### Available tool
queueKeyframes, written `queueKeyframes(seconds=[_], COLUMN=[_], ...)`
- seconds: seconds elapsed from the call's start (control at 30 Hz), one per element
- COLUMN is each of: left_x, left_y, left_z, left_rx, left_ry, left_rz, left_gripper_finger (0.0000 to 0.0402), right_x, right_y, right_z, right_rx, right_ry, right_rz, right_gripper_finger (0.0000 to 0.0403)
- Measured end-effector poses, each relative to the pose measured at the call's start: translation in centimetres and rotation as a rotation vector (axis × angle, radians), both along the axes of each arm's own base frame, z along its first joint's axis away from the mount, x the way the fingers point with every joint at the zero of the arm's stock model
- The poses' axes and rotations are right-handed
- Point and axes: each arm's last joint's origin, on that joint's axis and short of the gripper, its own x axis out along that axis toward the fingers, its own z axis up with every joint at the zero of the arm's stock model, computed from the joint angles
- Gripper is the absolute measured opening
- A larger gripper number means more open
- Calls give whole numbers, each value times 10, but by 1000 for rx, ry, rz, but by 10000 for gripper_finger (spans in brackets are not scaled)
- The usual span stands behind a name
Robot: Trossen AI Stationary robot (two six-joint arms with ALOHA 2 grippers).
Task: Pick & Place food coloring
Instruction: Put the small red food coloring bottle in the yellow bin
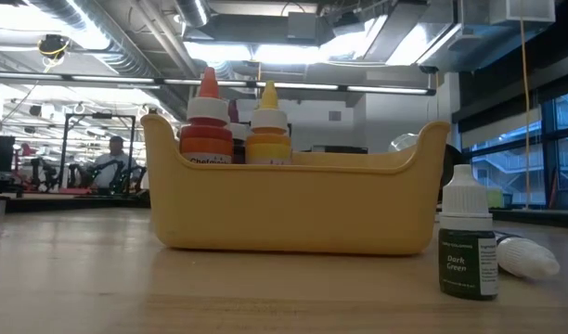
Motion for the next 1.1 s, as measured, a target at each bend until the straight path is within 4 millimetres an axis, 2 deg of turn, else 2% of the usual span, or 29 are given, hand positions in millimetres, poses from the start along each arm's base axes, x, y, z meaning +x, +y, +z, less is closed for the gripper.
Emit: queueKeyframes(seconds=[0.13, 0.33, 0.4, 0.53, 0.67, 0.9, 1.1], left_x=[-18, -36, -37, -38, -37, -37, -36], left_y=[0, -8, -11, -11, -8, -7, -6], left_z=[15, 21, 21, 21, 21, 22, 22], left_rx=[49, 102, 118, 116, 98, 90, 98], left_ry=[11, 80, 75, 82, 85, 80, 80], left_rz=[38, 180, 210, 264, 277, 281, 297], left_gripper_finger=[64, 65, 65, 65, 65, 65, 65], right_x=[-4, -25, -25, -18, -5, 2, 4], right_y=[-16, -37, -40, -47, -53, -63, -66], right_z=[-11, 10, 8, -3, -10, -3, 0], right_rx=[-9, 6, -15, -14, 29, 33, 30], right_ry=[-27, -359, -423, -433, -420, -442, -459], right_rz=[9, -40, -49, -57, 10, 0, 89], right_gripper_finger=[259, 259, 259, 259, 259, 257, 220])
